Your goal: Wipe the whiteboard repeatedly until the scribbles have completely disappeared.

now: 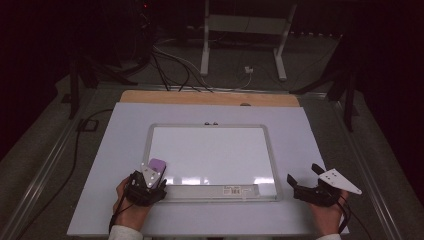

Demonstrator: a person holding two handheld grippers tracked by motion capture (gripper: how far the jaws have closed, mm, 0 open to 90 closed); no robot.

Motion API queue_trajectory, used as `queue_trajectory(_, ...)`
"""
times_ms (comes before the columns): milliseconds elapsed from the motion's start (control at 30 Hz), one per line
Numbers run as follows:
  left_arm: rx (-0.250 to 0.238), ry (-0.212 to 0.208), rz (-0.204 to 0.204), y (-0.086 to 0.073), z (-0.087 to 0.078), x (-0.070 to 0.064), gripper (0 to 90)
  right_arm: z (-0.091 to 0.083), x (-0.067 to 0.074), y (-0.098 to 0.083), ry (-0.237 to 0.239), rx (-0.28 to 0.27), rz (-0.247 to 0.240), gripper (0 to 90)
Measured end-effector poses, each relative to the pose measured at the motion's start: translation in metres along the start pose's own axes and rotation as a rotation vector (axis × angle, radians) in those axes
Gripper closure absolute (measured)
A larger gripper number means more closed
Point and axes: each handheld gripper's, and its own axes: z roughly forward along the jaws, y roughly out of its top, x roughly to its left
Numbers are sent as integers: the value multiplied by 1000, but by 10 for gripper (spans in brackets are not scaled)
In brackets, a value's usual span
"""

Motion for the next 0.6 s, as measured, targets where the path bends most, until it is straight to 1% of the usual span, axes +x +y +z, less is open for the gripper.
queue_trajectory(300,11,4,-22,0,0,7,338,0,0,0,0,-1,0,3)
queue_trajectory(467,12,14,-21,-1,1,7,338,0,0,0,0,0,-1,3)
queue_trajectory(600,10,12,-32,-2,1,9,339,0,0,0,-1,0,2,3)
